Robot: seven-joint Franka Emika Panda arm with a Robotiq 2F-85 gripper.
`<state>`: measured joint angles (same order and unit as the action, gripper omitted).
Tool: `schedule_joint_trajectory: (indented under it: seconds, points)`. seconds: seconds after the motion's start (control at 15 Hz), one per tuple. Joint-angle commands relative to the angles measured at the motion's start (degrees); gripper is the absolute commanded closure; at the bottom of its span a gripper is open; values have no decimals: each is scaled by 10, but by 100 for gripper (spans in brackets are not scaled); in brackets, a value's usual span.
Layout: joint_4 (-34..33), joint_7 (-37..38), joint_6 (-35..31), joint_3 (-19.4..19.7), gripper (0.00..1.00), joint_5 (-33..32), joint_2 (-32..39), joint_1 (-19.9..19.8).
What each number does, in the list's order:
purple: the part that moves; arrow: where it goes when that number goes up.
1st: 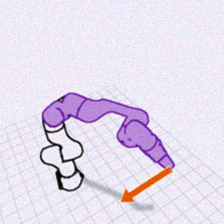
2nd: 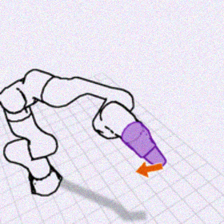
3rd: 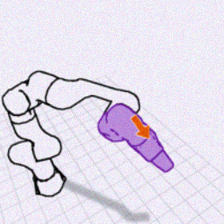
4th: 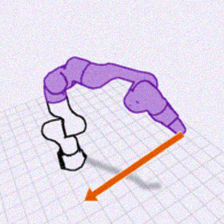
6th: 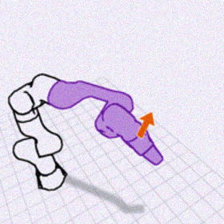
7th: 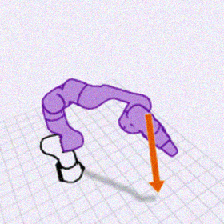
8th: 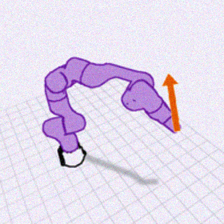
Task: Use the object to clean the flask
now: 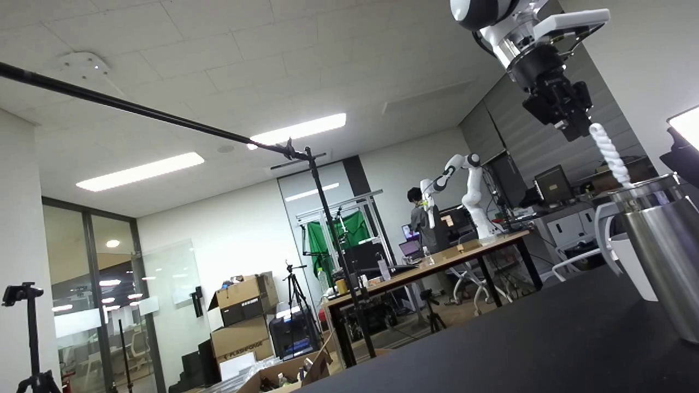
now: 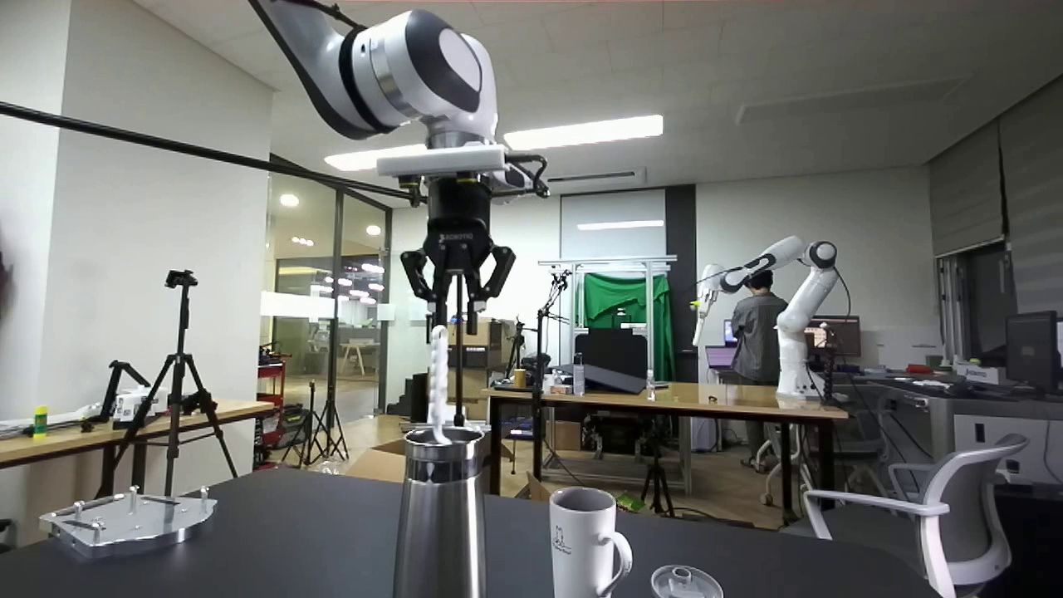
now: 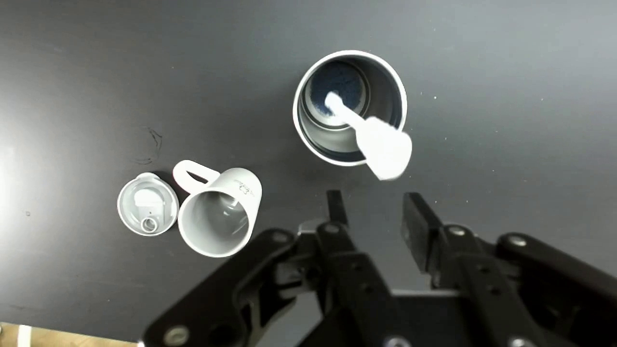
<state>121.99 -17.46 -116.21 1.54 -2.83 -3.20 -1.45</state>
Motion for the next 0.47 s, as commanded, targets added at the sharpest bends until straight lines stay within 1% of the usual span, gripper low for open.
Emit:
schedule_joint_trajectory:
  seconds: [0.0,0.2,0.27,0.4]
  points:
    - [-11,-21,57,0,32,-11,-30,3]
    - [-18,-31,98,-1,12,-19,-37,5]
    - [-7,-23,70,1,30,-9,-34,4]
    - [-8,-29,83,1,17,-12,-36,5]
